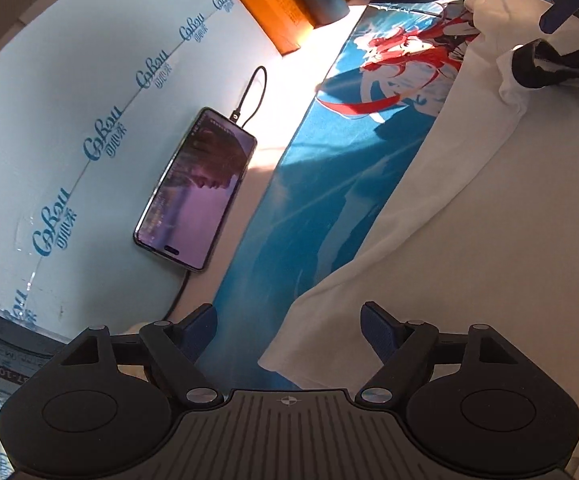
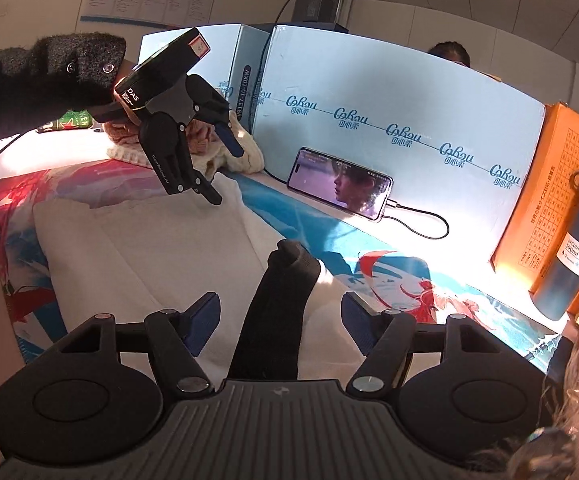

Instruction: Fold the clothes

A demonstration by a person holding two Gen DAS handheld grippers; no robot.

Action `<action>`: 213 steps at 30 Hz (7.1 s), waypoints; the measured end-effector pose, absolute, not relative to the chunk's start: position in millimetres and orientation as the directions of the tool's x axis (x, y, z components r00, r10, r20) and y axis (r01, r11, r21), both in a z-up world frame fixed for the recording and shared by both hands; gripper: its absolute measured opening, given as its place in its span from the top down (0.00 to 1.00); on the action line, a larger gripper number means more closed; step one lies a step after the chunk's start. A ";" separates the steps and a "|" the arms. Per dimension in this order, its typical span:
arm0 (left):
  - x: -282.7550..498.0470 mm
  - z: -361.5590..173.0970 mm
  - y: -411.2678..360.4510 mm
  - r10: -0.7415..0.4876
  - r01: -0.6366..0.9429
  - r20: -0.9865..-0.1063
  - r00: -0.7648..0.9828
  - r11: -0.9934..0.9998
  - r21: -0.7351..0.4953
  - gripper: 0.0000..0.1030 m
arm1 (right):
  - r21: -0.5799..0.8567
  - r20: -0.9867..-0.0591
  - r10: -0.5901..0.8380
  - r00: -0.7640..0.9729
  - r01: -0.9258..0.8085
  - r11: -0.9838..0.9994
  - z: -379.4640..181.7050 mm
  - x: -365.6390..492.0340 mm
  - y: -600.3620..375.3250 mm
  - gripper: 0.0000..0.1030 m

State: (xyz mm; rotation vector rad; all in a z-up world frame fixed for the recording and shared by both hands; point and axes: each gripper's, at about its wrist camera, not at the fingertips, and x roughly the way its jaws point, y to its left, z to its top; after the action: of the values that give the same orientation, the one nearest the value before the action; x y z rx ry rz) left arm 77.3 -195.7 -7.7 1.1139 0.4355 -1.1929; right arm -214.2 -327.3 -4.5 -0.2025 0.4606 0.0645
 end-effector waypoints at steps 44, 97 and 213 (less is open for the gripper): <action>24.7 -15.3 -159.4 -0.705 0.810 -0.519 0.484 0.136 0.571 0.28 | -0.198 -0.551 -0.155 0.820 0.052 0.979 -15.5 -175.2 -300.8 0.56; 54.8 -10.9 -119.3 -0.780 0.872 -0.476 0.407 0.487 -0.054 0.14 | -0.137 -0.264 -0.542 0.798 0.525 0.840 12.6 -266.3 -345.3 0.15; -123.2 -22.6 -244.2 -0.873 0.990 -0.482 0.072 0.122 -0.073 0.04 | 0.300 -0.307 -0.674 0.672 0.741 0.601 -36.0 -432.1 -370.7 0.41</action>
State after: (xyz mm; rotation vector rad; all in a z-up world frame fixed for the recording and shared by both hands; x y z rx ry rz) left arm -123.2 -244.2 -22.6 0.3071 0.4651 -1.4331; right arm -432.1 -370.7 -36.0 0.4248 0.1683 -0.8243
